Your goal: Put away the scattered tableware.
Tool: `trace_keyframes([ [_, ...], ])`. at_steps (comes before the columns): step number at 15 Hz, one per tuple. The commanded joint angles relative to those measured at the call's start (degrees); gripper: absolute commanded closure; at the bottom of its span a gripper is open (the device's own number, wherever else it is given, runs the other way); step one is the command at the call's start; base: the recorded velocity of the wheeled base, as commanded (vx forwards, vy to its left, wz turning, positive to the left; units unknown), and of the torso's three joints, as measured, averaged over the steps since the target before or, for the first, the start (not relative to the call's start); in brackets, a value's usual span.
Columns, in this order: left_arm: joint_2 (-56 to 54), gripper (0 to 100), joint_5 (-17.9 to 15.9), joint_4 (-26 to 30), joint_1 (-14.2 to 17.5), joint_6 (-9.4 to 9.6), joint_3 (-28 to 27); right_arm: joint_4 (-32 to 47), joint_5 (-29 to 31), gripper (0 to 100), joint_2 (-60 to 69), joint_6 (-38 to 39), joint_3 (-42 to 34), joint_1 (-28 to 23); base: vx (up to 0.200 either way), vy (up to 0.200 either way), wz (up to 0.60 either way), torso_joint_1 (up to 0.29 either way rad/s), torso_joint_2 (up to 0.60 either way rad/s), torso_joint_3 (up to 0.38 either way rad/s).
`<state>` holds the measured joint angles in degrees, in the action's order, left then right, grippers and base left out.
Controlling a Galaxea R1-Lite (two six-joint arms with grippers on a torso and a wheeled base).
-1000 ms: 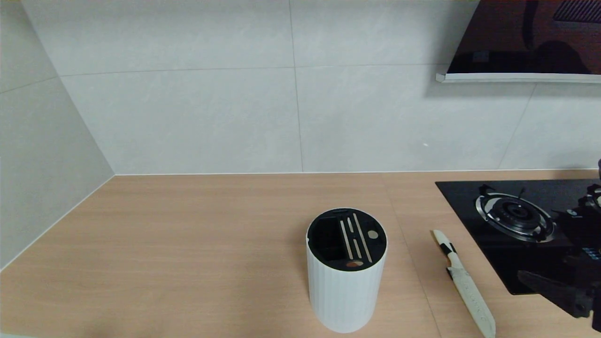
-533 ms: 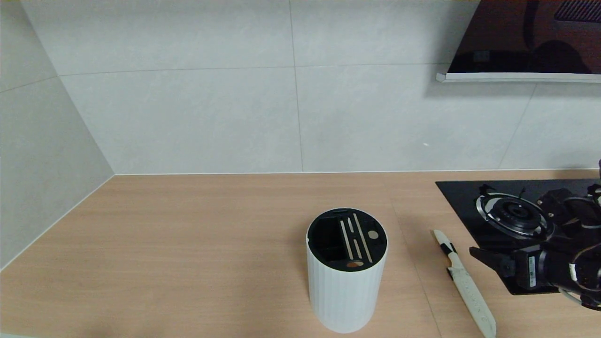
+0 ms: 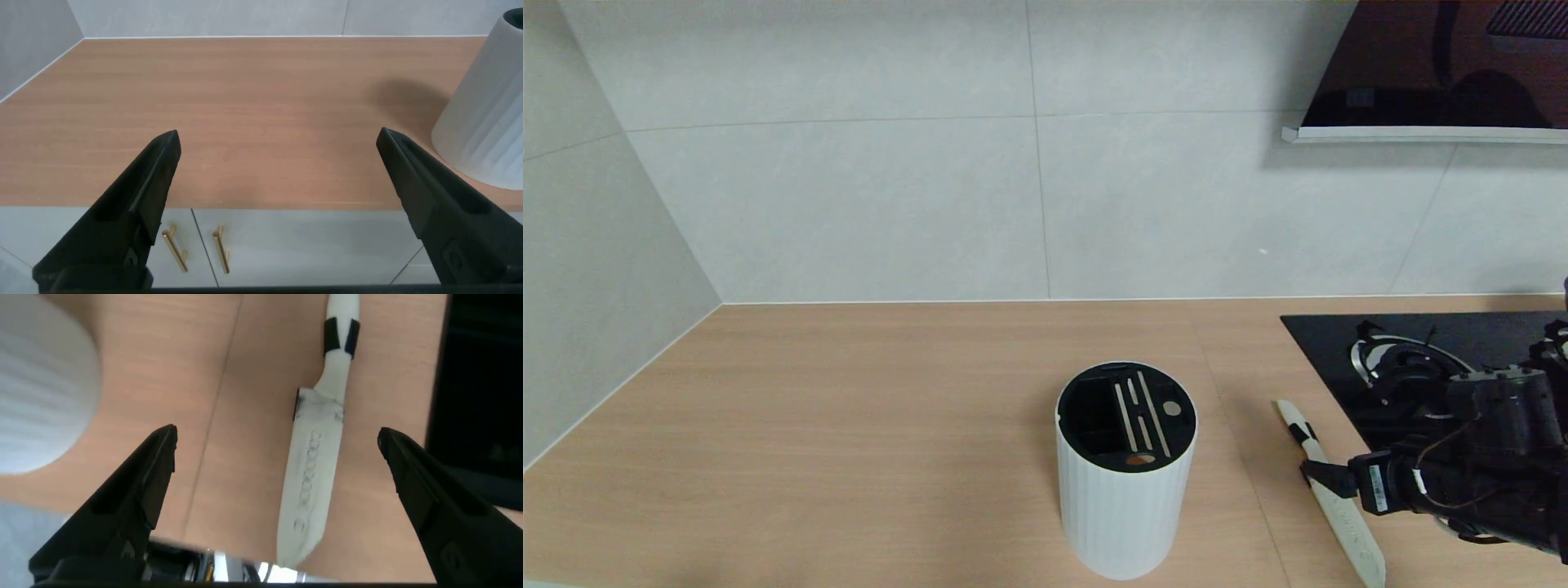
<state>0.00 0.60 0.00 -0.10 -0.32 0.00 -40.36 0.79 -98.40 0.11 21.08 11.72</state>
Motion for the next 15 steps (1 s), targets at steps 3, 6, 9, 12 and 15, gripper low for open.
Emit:
trace_keyframes([
  [3,0.00,0,0.02,0.00,0.01,-0.03,0.00,-12.02,4.66,0,-13.31,1.21,-1.57,-0.29,0.000,0.000,0.00,0.000,0.00,0.000],
  [6,0.00,0,0.02,0.00,0.01,-0.03,0.00,-19.40,5.10,0,-18.40,3.67,-1.83,-0.29,0.000,0.000,0.00,0.000,0.00,0.000],
  [9,0.00,0,0.02,0.00,0.01,-0.03,0.00,-20.37,6.06,0,-20.25,3.67,-1.74,-0.29,0.000,0.000,0.00,0.000,0.00,0.000],
  [12,0.00,0,0.02,0.00,0.01,-0.03,0.00,-21.78,6.15,0,-22.10,3.67,-1.65,-0.64,0.000,0.000,0.00,0.000,0.00,0.000],
  [15,0.00,0,0.02,0.00,0.01,-0.03,0.00,-26.35,8.35,0,-25.26,3.67,-1.65,-1.17,0.000,0.000,0.00,0.000,0.00,0.000],
])
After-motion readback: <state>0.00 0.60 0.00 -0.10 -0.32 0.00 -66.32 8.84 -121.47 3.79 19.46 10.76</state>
